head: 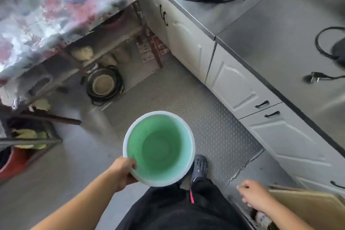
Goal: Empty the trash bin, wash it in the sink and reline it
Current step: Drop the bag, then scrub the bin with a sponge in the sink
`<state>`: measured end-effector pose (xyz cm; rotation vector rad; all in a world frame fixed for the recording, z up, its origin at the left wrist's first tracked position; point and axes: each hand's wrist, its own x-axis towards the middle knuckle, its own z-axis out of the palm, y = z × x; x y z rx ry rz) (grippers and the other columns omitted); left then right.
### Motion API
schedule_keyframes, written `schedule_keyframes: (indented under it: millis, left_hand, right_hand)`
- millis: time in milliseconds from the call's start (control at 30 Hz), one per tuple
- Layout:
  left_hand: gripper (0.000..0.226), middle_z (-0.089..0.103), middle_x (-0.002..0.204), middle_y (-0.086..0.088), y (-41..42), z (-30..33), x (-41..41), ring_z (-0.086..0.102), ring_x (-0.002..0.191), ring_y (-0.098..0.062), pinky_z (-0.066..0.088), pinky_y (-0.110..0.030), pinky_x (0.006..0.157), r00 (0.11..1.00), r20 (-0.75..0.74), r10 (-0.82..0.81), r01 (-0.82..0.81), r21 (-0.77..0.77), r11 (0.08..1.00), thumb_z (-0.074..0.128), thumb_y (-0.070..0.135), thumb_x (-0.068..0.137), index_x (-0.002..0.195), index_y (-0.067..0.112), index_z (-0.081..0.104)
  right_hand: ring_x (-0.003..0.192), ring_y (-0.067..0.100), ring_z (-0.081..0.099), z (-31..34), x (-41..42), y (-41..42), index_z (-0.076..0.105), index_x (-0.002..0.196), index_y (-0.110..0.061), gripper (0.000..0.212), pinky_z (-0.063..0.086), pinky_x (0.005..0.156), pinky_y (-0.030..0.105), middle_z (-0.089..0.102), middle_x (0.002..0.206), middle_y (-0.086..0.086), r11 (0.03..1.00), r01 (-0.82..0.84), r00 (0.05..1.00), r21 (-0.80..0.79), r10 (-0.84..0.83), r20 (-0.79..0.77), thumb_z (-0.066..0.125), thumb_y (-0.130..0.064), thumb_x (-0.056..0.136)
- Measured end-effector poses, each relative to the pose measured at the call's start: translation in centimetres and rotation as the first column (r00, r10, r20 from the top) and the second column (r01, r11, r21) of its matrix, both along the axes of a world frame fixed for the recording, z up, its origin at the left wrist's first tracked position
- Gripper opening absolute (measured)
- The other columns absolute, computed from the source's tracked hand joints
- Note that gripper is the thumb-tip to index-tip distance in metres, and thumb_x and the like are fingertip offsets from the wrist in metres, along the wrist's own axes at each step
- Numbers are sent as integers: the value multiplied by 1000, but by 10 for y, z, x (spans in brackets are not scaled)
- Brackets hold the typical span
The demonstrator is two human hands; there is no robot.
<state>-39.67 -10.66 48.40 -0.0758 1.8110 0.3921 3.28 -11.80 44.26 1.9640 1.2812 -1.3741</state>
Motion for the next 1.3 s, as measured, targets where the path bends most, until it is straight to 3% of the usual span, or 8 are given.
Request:
schedule_keyframes:
  millis: [133, 300, 433, 533, 833, 1033, 1167, 1300]
  left_hand:
    - [38, 68, 108, -23, -59, 13, -6, 71, 89, -41, 61, -48, 63, 967, 34, 252, -252, -9, 968, 41, -7, 85, 119, 4, 52]
    - [44, 67, 115, -27, -131, 15, -13, 70, 96, -46, 56, -63, 82, 849, 67, 524, -526, 21, 850, 40, -6, 84, 126, 1, 49]
    - [49, 66, 117, -27, -184, 12, -31, 68, 100, -46, 58, -60, 81, 679, 95, 728, -733, 52, 678, 37, -11, 79, 125, 1, 51]
    - [54, 64, 121, -25, -224, 10, -62, 66, 104, -45, 59, -55, 77, 549, 117, 827, -836, 79, 544, 36, -14, 79, 129, 4, 49]
    - [54, 58, 130, -27, -362, 5, -169, 58, 117, -46, 48, -60, 98, 287, 49, 957, -958, 44, 285, 33, -14, 85, 135, 1, 45]
    - [48, 61, 116, -25, -432, 9, -234, 61, 102, -42, 54, -54, 74, 59, 15, 998, -997, 43, 58, 33, -13, 86, 129, 1, 48]
    - [52, 57, 130, -26, -466, 11, -264, 59, 114, -43, 51, -55, 86, -64, 18, 998, -996, 58, -65, 32, -12, 87, 135, 2, 46]
    - [51, 61, 123, -24, -483, 9, -283, 62, 104, -40, 53, -52, 76, -192, -5, 981, -980, 60, -191, 35, -12, 86, 132, 5, 50]
  right_hand:
    - [54, 16, 52, 15, -2, 26, 43, 66, -19, 28, 36, 58, 23, 56, 61, 1, 976, -215, 974, -42, 218, 66, 52, -24, 92]
    - [84, 10, 53, 34, -27, 52, 45, 73, -25, 27, 38, 72, 19, 48, 77, -8, 832, -542, 828, -118, 553, 92, 47, -23, 100]
    - [76, 6, 45, 51, -73, 75, 50, 97, -19, 15, 39, 65, 12, 46, 79, -8, 728, -672, 716, -134, 685, 132, 41, -29, 103]
    - [90, 10, 56, 60, -133, 85, 53, 81, -21, 23, 39, 73, 13, 58, 89, -4, 659, -745, 640, -104, 750, 170, 49, -36, 99]
    - [78, 24, 70, 80, -415, 25, 54, 72, -17, 23, 50, 67, 30, 74, 79, 9, 419, -902, 427, 102, 901, 77, 54, -29, 91]
    - [65, 18, 63, 78, -559, -33, 64, 85, -9, 25, 52, 67, 31, 74, 75, 5, 306, -935, 309, 177, 951, -9, 54, -30, 91]
    - [75, 23, 68, 73, -601, -35, 65, 86, -7, 27, 55, 71, 33, 74, 78, 6, 168, -979, 178, 117, 981, 73, 55, -32, 92]
    - [61, 19, 66, 62, -634, -17, 57, 72, -8, 29, 51, 62, 28, 73, 67, 6, 78, -996, 85, 48, 986, 142, 58, -31, 91]
